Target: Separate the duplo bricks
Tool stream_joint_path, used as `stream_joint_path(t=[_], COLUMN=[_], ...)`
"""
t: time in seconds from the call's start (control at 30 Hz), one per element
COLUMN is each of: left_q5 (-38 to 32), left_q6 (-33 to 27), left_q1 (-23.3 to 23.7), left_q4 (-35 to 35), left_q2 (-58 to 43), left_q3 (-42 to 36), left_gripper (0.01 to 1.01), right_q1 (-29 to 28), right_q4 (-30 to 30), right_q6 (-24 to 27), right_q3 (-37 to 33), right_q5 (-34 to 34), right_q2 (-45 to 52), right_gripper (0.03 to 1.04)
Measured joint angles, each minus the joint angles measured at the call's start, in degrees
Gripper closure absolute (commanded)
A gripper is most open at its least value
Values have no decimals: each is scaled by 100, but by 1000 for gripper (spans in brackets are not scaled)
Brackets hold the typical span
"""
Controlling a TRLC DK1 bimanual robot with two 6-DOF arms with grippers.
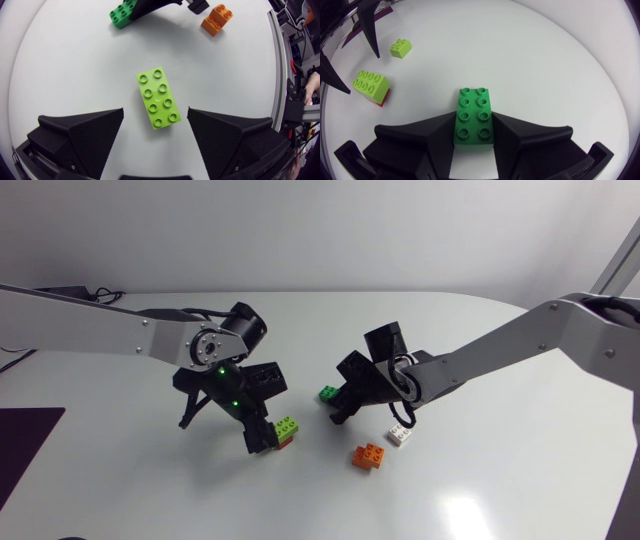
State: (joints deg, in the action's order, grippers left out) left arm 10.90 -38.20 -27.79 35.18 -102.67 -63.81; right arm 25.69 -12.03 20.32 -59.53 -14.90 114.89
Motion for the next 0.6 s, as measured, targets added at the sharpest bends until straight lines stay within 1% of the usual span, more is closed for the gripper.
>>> stream_joint_path(t=[0.13,0.23,0.27,0.33,0.43,0.47,0.6], left_q5=[-70,-68,-72,-76,-87,-101,-131], left_q6=[81,136,177,210,234,240,299], left_q1=[-31,-61,-83,-116,-173,-195,-232], left_q4=[-101,-120,-120,-125,-166,-181,-243], left_q2=[-20,-22,-22,-39,-98,-118,-151], left_q3=[42,42,42,42,42,42,42], left_gripper=[146,146,146,148,179,180,269], right_q1=[4,13,20,24,26,24,24], right_q4=[-2,-2,-4,2,11,11,44], right_q6=[0,2,2,2,2,2,2], right_q3=[-2,-2,-2,-2,0,0,2], right_q5=[0,11,17,17,22,26,37], right_q2=[2,4,4,4,15,15,13], right_gripper=[720,567,489,379,211,198,157])
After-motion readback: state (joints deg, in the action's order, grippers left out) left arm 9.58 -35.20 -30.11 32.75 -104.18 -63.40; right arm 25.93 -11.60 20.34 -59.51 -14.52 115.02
